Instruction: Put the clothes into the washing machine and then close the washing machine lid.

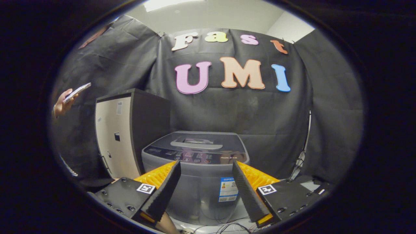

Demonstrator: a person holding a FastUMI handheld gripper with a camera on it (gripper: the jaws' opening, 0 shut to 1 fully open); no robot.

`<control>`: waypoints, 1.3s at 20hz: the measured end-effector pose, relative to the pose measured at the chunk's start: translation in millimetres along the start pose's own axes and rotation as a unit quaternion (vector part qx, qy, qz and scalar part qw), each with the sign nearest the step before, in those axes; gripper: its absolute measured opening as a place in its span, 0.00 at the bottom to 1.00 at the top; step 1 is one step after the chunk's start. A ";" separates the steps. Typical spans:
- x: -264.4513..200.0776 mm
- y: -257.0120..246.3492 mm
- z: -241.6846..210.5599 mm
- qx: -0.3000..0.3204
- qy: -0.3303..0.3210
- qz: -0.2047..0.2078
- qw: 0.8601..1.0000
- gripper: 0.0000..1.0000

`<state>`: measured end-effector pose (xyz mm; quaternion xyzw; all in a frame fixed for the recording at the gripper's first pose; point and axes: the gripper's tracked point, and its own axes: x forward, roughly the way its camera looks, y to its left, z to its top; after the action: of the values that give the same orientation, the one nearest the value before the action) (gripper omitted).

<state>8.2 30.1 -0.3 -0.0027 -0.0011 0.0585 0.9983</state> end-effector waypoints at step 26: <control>0.0 1.8 0.2 0.003 0.000 0.001 1.000 0.98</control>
<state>8.0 31.9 -0.1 0.0004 -0.0006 0.0595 0.9982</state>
